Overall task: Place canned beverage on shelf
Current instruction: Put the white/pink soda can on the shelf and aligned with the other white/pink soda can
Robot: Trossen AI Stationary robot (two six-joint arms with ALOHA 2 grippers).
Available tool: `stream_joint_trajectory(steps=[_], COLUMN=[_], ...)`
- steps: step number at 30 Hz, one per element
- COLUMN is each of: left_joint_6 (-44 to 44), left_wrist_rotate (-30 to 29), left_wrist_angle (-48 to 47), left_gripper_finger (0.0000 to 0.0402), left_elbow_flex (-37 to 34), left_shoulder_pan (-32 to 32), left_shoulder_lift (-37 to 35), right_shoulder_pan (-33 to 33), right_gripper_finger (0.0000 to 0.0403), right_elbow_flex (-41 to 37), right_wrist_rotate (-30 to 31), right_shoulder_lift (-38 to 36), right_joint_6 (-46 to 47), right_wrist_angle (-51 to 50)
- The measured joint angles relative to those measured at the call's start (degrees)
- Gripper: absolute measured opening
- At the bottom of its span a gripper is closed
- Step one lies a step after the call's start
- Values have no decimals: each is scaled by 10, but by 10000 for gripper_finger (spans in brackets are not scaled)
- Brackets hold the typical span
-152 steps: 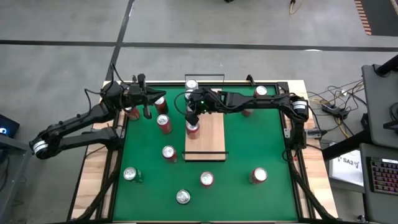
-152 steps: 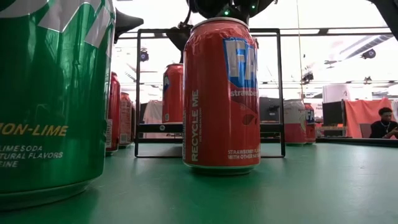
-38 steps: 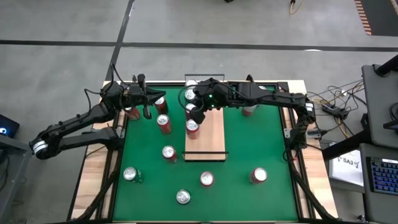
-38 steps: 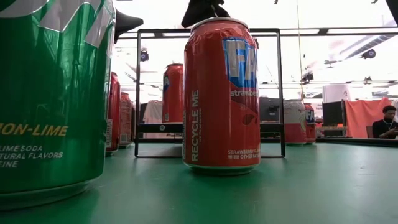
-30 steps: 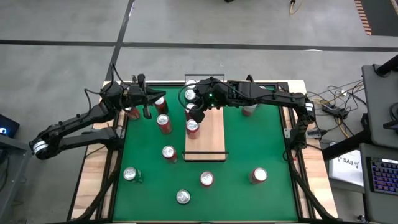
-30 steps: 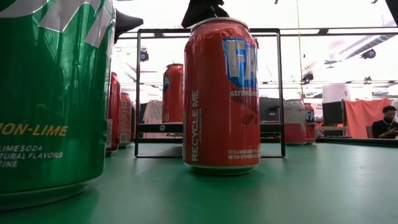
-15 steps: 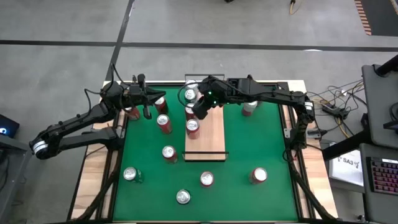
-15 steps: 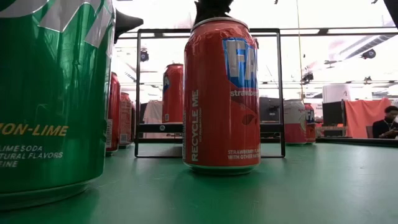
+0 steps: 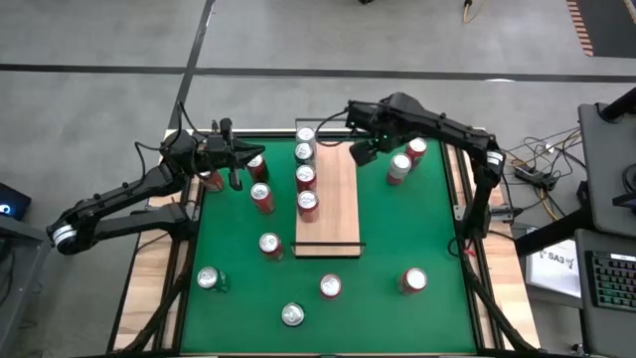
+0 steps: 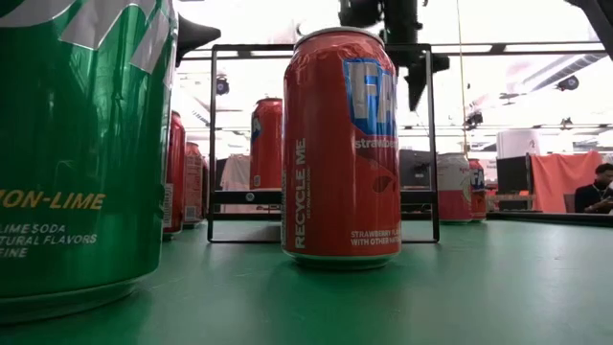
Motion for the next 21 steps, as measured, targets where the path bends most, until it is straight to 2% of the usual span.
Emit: stream_joint_trajectory(steps=[8, 21], left_joint_6=[0, 9], left_wrist_rotate=[0, 0], left_wrist_angle=[-2, -6], left_gripper_finger=[0, 0], left_elbow_flex=[0, 0], left_shoulder_pan=[0, 0], left_shoulder_lift=[0, 0], right_shoulder_pan=[-47, -64], right_gripper_finger=[258, 258], right_elbow_flex=[-77, -164], right_wrist_rotate=[-21, -16], right_shoulder_lift=[-3, -11], right_joint_6=[-3, -7], right_wrist_angle=[-2, -1])
